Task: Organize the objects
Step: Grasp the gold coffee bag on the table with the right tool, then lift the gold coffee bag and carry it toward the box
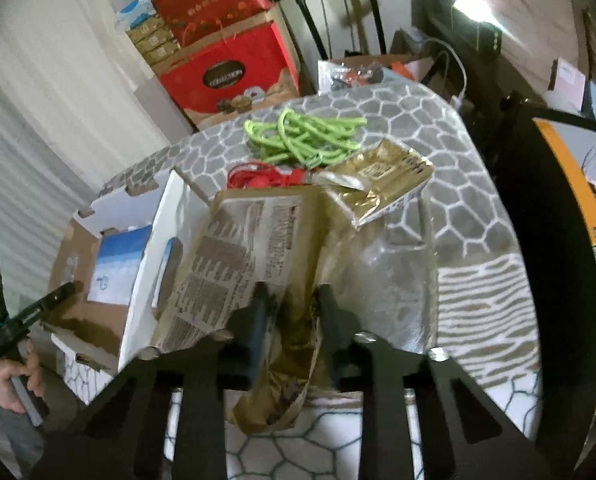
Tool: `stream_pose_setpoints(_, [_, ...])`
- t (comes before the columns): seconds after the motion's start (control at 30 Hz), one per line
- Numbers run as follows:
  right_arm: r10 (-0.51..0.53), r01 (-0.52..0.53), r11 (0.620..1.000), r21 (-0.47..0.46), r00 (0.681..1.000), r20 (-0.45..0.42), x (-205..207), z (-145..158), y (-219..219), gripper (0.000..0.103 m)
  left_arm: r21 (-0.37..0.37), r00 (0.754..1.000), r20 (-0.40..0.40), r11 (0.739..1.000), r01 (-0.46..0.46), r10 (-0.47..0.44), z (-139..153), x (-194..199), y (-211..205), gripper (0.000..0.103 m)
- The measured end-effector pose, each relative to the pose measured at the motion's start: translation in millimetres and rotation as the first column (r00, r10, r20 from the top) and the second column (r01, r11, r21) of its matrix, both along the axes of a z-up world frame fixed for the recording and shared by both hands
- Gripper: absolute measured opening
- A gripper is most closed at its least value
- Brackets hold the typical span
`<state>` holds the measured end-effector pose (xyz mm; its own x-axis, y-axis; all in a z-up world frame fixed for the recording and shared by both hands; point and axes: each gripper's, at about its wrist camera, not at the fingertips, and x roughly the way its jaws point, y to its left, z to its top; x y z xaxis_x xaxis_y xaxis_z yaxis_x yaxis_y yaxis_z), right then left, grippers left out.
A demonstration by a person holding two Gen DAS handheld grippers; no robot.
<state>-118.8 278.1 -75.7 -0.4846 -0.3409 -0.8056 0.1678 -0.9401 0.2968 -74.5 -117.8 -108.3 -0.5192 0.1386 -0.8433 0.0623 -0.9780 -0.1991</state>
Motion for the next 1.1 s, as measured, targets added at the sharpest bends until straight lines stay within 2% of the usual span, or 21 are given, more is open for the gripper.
stream_pose_setpoints(0.2, [0.025, -0.029, 0.998, -0.047, 0.996, -0.083, 7.4, 23.0, -6.2, 0.009, 0.000, 1.000, 0.000, 1.000, 0.000, 0.000, 0.2, -0.4, 0.0, 0.011])
stream_pose_setpoints(0.3, [0.067, -0.072, 0.997, -0.037, 0.991, -0.118, 10.5, 35.6, -21.6, 0.006, -0.001, 1.000, 0.000, 1.000, 0.000, 0.000, 0.3, -0.4, 0.1, 0.011])
stream_pose_setpoints(0.4, [0.114, -0.117, 0.993, -0.009, 0.983, -0.144, 12.8, 45.8, -41.3, 0.006, 0.001, 1.000, 0.000, 1.000, -0.001, 0.001, 0.0, -0.5, -0.7, 0.011])
stream_pose_setpoints(0.53, [0.190, -0.193, 0.981, -0.010, 0.973, -0.128, 15.4, 49.6, -63.0, 0.013, 0.002, 1.000, 0.001, 1.000, 0.000, 0.000, -0.3, -0.3, -1.7, 0.011])
stream_pose_setpoints(0.57, [0.199, -0.201, 0.979, -0.005, 0.972, -0.127, 16.3, 50.1, -65.9, 0.017, 0.002, 1.000, 0.001, 1.000, 0.000, 0.000, 0.1, -0.8, -0.9, 0.011])
stream_pose_setpoints(0.6, [0.199, -0.202, 0.979, -0.005, 0.971, -0.129, 17.2, 51.1, -66.4, 0.034, 0.004, 1.000, 0.001, 1.000, 0.000, 0.000, -0.1, -0.3, -1.3, 0.011])
stream_pose_setpoints(0.63, [0.183, -0.186, 0.983, -0.009, 0.974, -0.136, 18.3, 52.6, -63.5, 0.056, 0.003, 1.000, 0.001, 1.000, -0.001, 0.001, 0.0, -0.6, -0.8, 0.011])
stream_pose_setpoints(0.7, [0.127, -0.128, 0.992, 0.004, 0.979, -0.160, 20.0, 55.7, -54.4, 0.075, 0.000, 1.000, 0.001, 1.000, -0.001, 0.001, 0.2, -0.8, -0.6, 0.011])
stream_pose_setpoints(0.73, [0.109, -0.109, 0.994, 0.011, 0.980, -0.166, 19.7, 55.8, -51.4, 0.077, -0.001, 1.000, 0.000, 1.000, -0.001, 0.001, 0.1, -0.7, -0.6, 0.011])
stream_pose_setpoints(0.9, [0.074, -0.073, 0.997, 0.027, 0.995, -0.073, 8.0, 35.6, -40.7, 0.077, 0.000, 1.000, 0.000, 1.000, -0.003, 0.003, 0.0, -0.5, -1.2, 0.011])
stream_pose_setpoints(1.03, [0.095, -0.095, 0.994, -0.048, 0.995, 0.004, 0.6, 14.2, -42.2, 0.079, 0.000, 1.000, 0.001, 1.000, -0.001, 0.001, 0.3, -1.0, -1.1, 0.011])
stream_pose_setpoints(1.07, [0.087, -0.087, 0.995, -0.039, 0.996, 0.012, -0.3, 10.5, -42.5, 0.077, 0.001, 1.000, 0.001, 1.000, -0.001, 0.001, 0.4, -1.1, -0.9, 0.011])
stream_pose_setpoints(1.1, [0.084, -0.084, 0.996, -0.028, 0.996, 0.009, -0.2, 8.8, -43.9, 0.064, 0.001, 1.000, 0.001, 1.000, -0.001, 0.001, 0.5, -1.1, -0.7, 0.011])
